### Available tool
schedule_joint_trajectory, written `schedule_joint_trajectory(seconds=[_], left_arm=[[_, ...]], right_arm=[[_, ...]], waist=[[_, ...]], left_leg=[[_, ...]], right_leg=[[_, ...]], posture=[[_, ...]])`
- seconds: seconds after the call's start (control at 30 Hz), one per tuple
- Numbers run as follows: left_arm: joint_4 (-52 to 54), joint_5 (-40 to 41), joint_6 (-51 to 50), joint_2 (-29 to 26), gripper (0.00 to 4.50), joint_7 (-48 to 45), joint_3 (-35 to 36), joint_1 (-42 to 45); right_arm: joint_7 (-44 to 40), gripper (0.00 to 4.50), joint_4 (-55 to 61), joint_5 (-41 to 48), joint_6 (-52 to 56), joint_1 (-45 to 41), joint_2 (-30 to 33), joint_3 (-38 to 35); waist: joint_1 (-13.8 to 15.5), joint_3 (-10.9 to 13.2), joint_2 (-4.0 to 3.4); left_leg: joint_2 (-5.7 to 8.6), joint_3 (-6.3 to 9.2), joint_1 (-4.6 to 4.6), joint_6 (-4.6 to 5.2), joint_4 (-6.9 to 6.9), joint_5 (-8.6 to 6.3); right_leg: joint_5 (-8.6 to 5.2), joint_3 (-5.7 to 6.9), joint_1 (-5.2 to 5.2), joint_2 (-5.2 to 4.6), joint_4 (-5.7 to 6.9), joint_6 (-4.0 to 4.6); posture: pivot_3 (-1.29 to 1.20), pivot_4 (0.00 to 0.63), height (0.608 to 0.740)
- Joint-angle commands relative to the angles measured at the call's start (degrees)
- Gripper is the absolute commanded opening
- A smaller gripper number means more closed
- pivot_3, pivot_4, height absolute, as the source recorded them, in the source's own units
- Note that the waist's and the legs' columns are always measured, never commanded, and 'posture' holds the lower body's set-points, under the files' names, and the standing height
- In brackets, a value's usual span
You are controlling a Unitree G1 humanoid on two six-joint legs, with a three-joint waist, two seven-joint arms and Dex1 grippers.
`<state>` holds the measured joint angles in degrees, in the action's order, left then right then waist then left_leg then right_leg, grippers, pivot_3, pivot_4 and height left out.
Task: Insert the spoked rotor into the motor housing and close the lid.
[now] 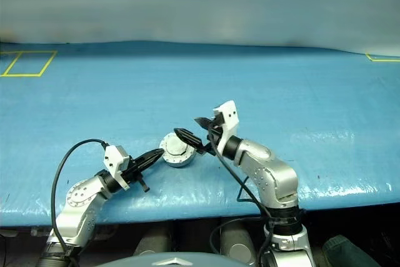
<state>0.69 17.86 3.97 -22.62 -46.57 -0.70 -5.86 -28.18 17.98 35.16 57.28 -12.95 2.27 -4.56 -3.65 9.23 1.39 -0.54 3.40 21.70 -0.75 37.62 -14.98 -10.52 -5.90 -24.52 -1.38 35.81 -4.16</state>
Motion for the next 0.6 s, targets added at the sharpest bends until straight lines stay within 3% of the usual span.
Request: schedule_joint_trajectory(seconds=[0.03,0.23,0.6], left_arm=[[-1.07,-1.43,0.82,0.38,0.00,0.16,-1.12,0.08],[-1.62,-1.57,1.61,0.10,0.00,0.24,-1.08,0.38],[-1.64,-2.23,2.22,-0.01,0.00,0.63,-0.62,-0.07]], right_arm=[[6.20,4.48,-4.00,10.13,9.84,0.49,-4.31,-9.42],[12.49,4.48,-9.64,14.39,16.27,-0.18,-8.59,-13.73],[13.70,4.48,-16.49,17.47,17.03,-1.02,-11.17,-10.76]], waist=[[-0.06,0.02,-0.03],[-0.28,0.15,-0.27],[-0.59,0.14,-0.27]], left_leg=[[-0.01,0.01,0.00,0.00,0.00,0.00],[-0.02,0.00,0.00,0.00,-0.03,0.00],[-0.03,-0.01,0.02,0.00,-0.04,0.00]], right_leg=[[0.00,0.00,0.00,0.01,0.00,0.00],[0.00,0.00,-0.03,0.03,0.00,0.00],[0.00,0.00,-0.03,0.03,-0.04,-0.01]], posture=[[0.00,0.150,0.740],[0.00,0.150,0.740],[0.00,0.150,0.740]])
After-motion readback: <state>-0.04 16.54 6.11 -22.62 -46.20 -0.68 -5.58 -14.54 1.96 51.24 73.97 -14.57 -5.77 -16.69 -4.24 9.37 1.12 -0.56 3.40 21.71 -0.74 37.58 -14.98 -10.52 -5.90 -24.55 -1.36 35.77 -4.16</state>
